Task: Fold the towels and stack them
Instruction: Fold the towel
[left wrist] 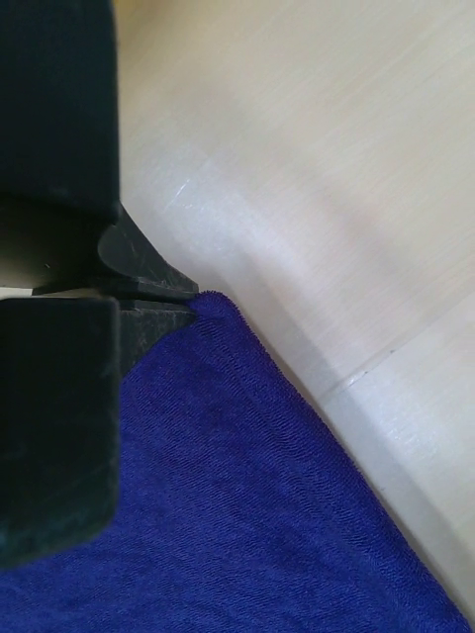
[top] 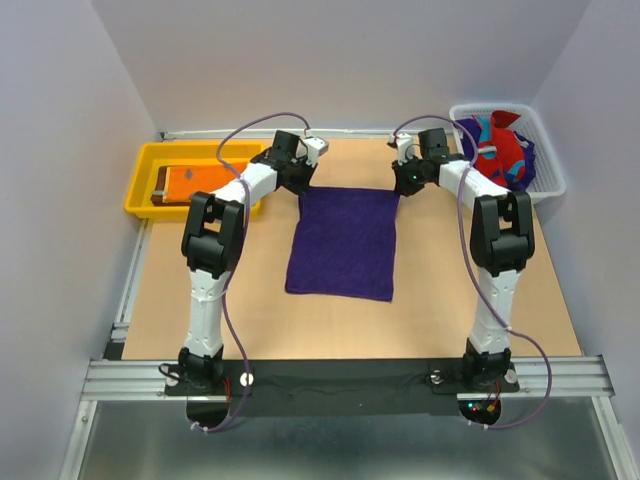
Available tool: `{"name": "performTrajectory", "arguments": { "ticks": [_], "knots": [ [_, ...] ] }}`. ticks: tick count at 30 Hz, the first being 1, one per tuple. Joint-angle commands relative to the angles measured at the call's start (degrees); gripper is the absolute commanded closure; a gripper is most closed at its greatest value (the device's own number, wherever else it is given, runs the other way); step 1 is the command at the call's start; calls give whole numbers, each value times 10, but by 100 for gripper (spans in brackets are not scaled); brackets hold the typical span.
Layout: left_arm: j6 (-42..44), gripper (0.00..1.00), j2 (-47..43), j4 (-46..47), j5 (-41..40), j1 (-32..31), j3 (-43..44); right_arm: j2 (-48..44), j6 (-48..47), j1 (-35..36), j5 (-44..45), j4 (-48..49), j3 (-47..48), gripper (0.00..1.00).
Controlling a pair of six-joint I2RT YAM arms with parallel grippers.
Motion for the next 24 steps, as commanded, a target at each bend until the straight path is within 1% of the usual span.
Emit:
{"name": "performTrajectory", "arguments": {
  "ticks": [1,8,12,14,18,24],
  "knots": [
    [22,100,-62,34,3,5,-12,-29,-21,10,21,1,16,100],
    [30,100,-138,82,-15,5,-117,-96,-12,29,20,9,-55,100],
    [29,100,-184,110,-8,5,-170,-137,-2,33,28,23,-95,99],
    [29,100,-206,124,-6,5,-191,-160,3,35,33,33,-111,100],
    [34,100,-228,130,24,4,-210,-186,7,38,33,38,-126,99],
    [13,100,-266,139,27,4,-269,-221,18,45,14,44,-163,100]
  ]
}}
